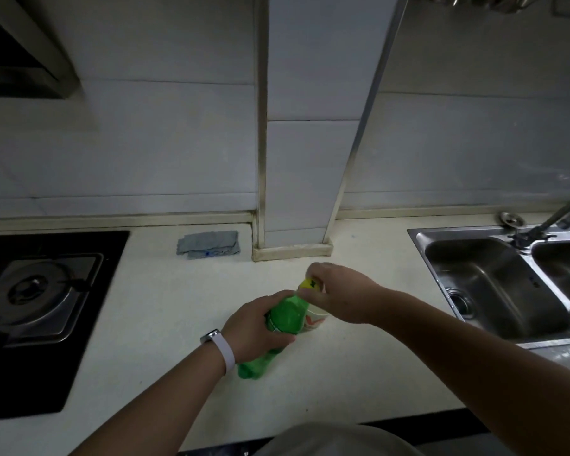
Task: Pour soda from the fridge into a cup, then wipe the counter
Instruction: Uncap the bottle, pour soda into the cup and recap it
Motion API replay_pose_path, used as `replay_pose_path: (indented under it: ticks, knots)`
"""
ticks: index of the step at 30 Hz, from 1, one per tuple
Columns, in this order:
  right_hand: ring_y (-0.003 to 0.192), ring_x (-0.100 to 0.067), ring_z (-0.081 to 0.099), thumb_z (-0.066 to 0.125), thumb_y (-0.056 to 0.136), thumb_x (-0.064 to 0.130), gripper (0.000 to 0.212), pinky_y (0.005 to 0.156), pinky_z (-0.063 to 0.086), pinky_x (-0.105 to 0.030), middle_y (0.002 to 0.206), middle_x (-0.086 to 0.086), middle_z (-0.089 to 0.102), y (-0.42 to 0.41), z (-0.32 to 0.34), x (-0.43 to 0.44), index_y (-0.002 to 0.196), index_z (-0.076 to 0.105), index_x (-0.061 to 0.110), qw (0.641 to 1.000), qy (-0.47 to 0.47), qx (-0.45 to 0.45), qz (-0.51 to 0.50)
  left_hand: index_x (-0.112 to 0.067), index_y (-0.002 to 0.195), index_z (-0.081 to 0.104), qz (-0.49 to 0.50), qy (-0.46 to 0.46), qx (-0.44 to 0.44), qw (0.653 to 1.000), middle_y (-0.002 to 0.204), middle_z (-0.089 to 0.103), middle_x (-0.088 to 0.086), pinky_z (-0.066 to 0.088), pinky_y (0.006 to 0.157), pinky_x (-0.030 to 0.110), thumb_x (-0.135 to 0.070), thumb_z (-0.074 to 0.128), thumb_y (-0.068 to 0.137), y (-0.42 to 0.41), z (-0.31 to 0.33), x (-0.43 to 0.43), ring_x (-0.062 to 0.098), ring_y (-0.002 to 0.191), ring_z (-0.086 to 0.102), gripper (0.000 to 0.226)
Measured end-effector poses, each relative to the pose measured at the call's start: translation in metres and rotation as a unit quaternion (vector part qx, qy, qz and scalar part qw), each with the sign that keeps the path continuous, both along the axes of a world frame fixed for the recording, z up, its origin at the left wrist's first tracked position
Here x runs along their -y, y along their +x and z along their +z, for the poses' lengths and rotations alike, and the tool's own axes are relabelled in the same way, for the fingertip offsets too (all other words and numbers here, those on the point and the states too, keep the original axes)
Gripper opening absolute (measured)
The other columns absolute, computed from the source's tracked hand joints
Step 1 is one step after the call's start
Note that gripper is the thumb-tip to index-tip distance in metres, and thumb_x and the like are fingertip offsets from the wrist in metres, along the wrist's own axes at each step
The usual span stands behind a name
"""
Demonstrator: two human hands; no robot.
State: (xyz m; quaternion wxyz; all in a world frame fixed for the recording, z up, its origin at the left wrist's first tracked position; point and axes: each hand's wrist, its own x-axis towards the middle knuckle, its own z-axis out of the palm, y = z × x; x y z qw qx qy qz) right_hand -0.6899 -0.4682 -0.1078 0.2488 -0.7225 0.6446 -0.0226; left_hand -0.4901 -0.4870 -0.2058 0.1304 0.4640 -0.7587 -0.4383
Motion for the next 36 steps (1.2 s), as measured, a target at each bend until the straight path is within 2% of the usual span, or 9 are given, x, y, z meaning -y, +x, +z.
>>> replay_pose_path:
  ticks: [3,7,10,14,19,22,25,30,36]
  knots:
    - [0.095,-0.009,0.054,0.059,0.096,0.031,0.026,0.083,0.045,-0.023,0.112,0.009,0.054,-0.005,0.007,0.0,0.121,0.058,0.024,0.998,-0.013,0.043,0.05,-0.053,0.137,0.036,-0.02,-0.001,0.006,1.0,0.135,0.057,-0.009,0.048,0.101,0.035,-0.041,0.081,0.072,0.0,0.001,0.006,0.013,0.116,0.056,0.079]
    - [0.1,-0.012,0.053,0.054,0.099,0.024,0.025,0.088,0.045,-0.026,0.117,0.002,0.056,0.001,0.012,0.002,0.123,0.06,0.02,0.999,-0.03,0.013,0.03,-0.048,0.138,0.04,-0.006,-0.014,-0.003,1.0,0.131,0.058,-0.01,0.048,0.097,0.03,-0.038,0.082,0.072,-0.004,0.003,0.01,0.011,0.111,0.056,0.079]
    - [0.097,-0.014,0.054,0.048,0.102,0.028,0.026,0.085,0.046,-0.027,0.117,-0.001,0.058,0.006,0.005,0.004,0.123,0.059,0.017,0.999,-0.046,0.007,-0.008,-0.044,0.139,0.042,0.008,-0.026,0.004,1.0,0.122,0.057,-0.014,0.049,0.093,0.029,-0.039,0.081,0.073,-0.007,0.005,0.009,0.012,0.108,0.057,0.078]
    - [0.086,-0.016,0.058,0.042,0.103,0.038,0.033,0.072,0.045,-0.029,0.103,-0.004,0.065,0.01,-0.009,0.002,0.117,0.058,0.013,0.992,-0.029,0.03,-0.116,-0.042,0.138,0.044,0.02,-0.097,0.045,0.994,0.106,0.06,-0.012,0.049,0.076,0.028,-0.042,0.078,0.074,-0.008,0.005,0.009,0.011,0.094,0.058,0.073]
    - [0.095,-0.026,0.06,0.033,0.106,0.034,0.04,0.082,0.049,-0.037,0.105,-0.014,0.062,0.016,-0.01,0.003,0.114,0.058,0.004,0.99,-0.01,0.017,-0.137,-0.042,0.139,0.042,0.02,-0.177,0.095,0.98,0.108,0.061,-0.01,0.046,0.067,0.027,-0.045,0.072,0.076,-0.007,0.001,0.01,0.012,0.093,0.055,0.069]
    - [0.084,-0.024,0.061,0.037,0.103,0.041,0.039,0.076,0.051,-0.038,0.093,-0.01,0.064,0.017,-0.016,0.005,0.104,0.058,0.008,0.981,-0.028,0.073,-0.178,-0.043,0.138,0.042,0.017,-0.166,0.077,0.983,0.107,0.061,-0.009,0.05,0.069,0.029,-0.045,0.073,0.075,-0.006,0.002,0.01,0.013,0.092,0.057,0.07]
    - [0.079,-0.016,0.058,0.045,0.101,0.041,0.029,0.069,0.049,-0.029,0.091,-0.001,0.062,0.013,-0.014,0.002,0.114,0.055,0.017,0.99,-0.039,0.089,-0.104,-0.044,0.138,0.043,0.03,-0.102,0.024,0.994,0.109,0.061,-0.009,0.051,0.079,0.031,-0.04,0.078,0.074,-0.002,0.003,0.012,0.013,0.095,0.058,0.073]
    - [0.096,-0.012,0.053,0.049,0.101,0.032,0.032,0.085,0.046,-0.028,0.114,0.002,0.058,0.004,0.003,0.003,0.131,0.052,0.019,0.996,-0.052,0.069,0.01,-0.053,0.128,0.041,0.028,-0.031,-0.019,0.999,0.115,0.062,-0.008,0.052,0.09,0.033,-0.031,0.083,0.071,0.005,0.008,0.016,0.014,0.102,0.059,0.075]
    - [0.089,-0.018,0.055,0.048,0.101,0.029,0.021,0.077,0.046,-0.033,0.101,-0.001,0.062,0.009,0.001,0.006,0.115,0.059,0.017,0.998,-0.044,0.042,-0.013,-0.045,0.138,0.044,0.021,-0.066,0.033,0.997,0.112,0.063,-0.01,0.051,0.083,0.031,-0.039,0.08,0.072,0.006,0.014,0.015,0.013,0.097,0.058,0.075]
